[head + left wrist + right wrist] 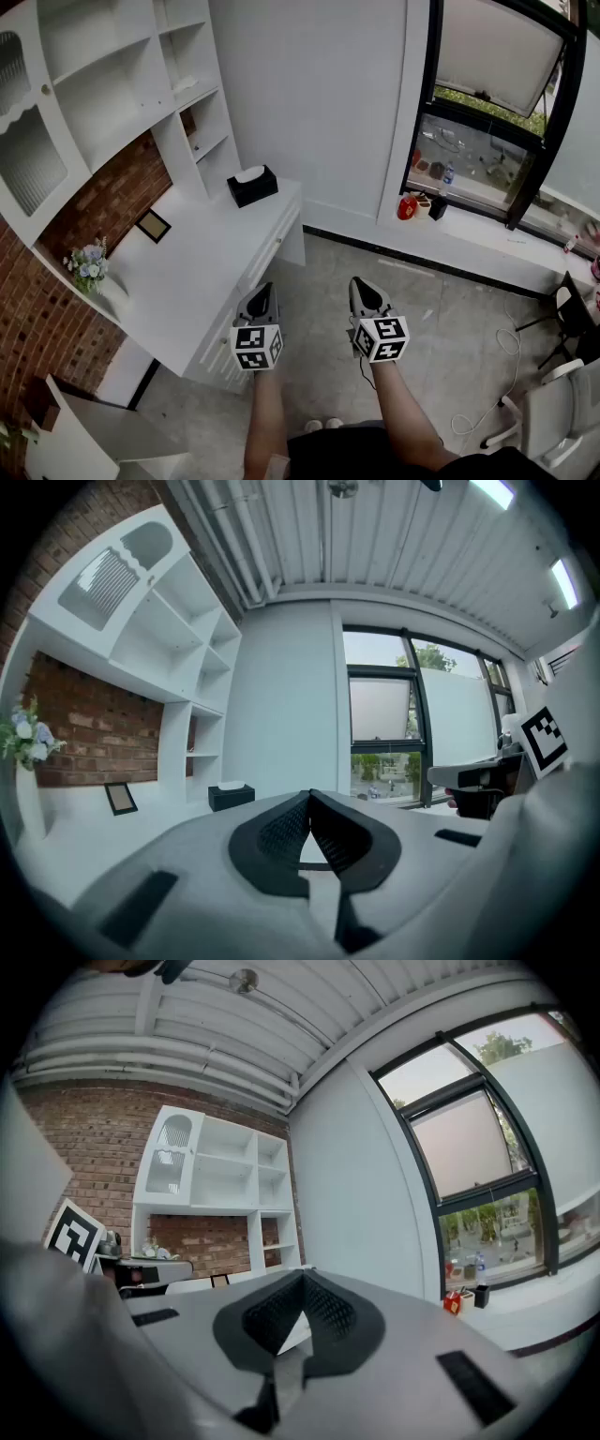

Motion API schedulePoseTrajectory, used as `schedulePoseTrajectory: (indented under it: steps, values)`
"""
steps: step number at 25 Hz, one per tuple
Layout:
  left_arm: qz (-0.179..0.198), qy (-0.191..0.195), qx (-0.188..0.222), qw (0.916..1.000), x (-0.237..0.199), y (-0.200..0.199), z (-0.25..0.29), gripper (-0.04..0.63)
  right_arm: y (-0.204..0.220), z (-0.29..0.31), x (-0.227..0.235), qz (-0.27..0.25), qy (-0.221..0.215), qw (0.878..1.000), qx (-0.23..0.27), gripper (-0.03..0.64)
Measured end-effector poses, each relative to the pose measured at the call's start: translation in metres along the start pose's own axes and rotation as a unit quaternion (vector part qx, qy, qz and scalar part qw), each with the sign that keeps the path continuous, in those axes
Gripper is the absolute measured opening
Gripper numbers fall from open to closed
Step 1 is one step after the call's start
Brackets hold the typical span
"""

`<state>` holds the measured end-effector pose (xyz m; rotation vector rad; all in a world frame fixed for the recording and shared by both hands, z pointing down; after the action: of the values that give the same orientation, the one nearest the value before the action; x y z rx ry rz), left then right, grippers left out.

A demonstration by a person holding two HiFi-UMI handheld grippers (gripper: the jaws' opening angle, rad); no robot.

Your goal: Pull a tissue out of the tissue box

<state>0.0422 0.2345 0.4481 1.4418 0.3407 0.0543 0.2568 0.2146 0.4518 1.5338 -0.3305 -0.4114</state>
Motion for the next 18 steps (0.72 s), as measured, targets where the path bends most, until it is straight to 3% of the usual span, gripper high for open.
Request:
schedulePoseTrajectory:
  steps: [18]
  values:
    - [-0.004,0.003,-0.008,1.0,-0.0023,0.0074,-0.0009,0.006,0.0027,0.0,-0.0029,0.002,0.0,1.0,-0.002,-0.002]
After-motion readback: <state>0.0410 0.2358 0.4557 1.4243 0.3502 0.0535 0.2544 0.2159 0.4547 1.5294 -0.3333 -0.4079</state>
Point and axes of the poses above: the fingertips, and each gripper's own axes: z forward along the fingers, x to its right, y out of its underside, the point moved 3 cm from there along -z, backward along the fingers, and after that the axes turned 11 degrees about -z, right-handed, at the moved point
